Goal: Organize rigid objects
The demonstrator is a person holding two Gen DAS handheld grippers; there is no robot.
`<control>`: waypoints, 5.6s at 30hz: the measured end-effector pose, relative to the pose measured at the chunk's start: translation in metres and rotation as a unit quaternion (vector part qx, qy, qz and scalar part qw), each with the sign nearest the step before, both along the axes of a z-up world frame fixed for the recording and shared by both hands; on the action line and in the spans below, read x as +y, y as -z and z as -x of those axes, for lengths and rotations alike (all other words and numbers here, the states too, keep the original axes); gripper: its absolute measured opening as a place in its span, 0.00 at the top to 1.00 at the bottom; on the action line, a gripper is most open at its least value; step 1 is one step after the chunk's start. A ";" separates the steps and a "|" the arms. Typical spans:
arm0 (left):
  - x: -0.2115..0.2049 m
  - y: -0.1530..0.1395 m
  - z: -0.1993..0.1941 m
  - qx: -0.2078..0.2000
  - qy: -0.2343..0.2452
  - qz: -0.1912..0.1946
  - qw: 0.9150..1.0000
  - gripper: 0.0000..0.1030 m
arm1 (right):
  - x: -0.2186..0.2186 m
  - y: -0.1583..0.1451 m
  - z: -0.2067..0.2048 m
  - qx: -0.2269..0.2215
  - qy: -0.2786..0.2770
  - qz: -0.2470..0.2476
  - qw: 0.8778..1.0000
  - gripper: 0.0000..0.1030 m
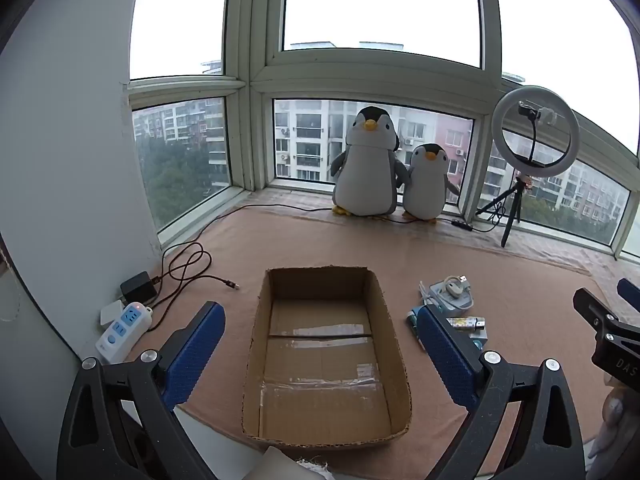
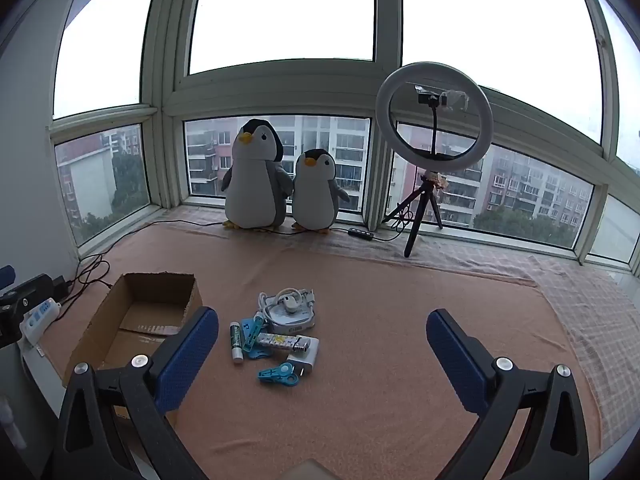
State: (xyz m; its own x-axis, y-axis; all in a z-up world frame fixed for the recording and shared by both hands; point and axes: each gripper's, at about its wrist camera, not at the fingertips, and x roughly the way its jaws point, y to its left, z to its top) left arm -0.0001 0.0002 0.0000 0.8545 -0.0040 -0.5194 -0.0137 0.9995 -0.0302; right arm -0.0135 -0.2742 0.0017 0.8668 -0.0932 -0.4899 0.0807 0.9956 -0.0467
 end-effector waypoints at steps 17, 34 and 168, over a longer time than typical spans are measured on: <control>0.004 0.004 -0.002 0.006 0.001 0.000 1.000 0.04 | 0.001 0.003 0.000 0.002 0.001 0.002 1.000 0.00; 0.001 0.007 -0.002 0.008 0.001 -0.002 1.000 0.04 | 0.001 0.004 -0.001 0.005 0.000 0.003 1.000 0.00; 0.077 0.195 -0.076 0.232 -0.078 0.043 0.969 0.82 | -0.013 0.108 -0.069 0.191 -0.045 -0.072 0.978 0.24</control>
